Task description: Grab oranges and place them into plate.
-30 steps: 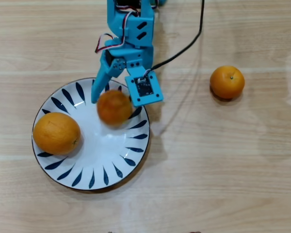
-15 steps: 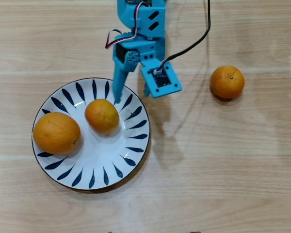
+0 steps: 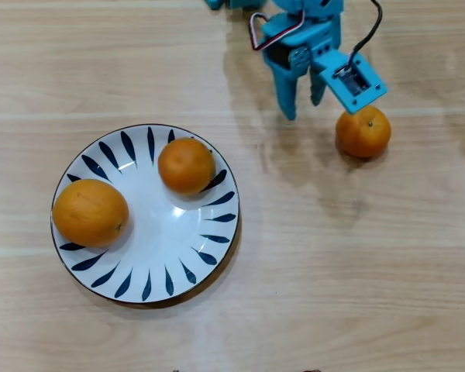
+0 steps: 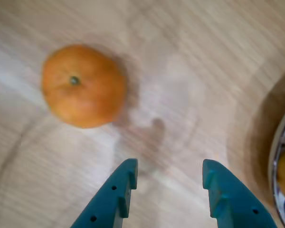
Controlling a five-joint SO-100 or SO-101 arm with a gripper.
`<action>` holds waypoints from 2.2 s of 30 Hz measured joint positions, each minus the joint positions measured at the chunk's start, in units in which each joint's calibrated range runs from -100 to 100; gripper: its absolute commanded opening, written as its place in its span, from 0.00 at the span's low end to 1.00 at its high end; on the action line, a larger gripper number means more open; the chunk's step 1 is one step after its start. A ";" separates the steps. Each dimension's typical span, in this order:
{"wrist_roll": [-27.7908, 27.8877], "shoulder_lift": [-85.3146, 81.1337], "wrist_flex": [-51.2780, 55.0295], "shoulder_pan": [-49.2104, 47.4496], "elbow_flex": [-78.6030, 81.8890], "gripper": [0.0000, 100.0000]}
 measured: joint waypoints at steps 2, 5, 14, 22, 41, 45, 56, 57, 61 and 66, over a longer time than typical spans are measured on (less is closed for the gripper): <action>-2.50 -1.27 0.17 -4.90 0.71 0.16; -6.62 -2.37 0.17 -10.13 3.36 0.16; -14.61 -2.54 0.17 -23.47 4.07 0.16; -14.35 -0.34 -6.46 -22.96 4.78 0.35; -12.99 14.81 -28.42 -17.56 10.27 0.36; -13.04 17.10 -28.51 -16.97 10.27 0.35; -13.51 19.72 -28.94 -16.80 10.18 0.29; -13.51 19.72 -28.94 -16.72 10.18 0.29; -13.51 19.72 -28.94 -16.72 10.18 0.29; -13.09 19.72 -28.94 -15.70 9.47 0.29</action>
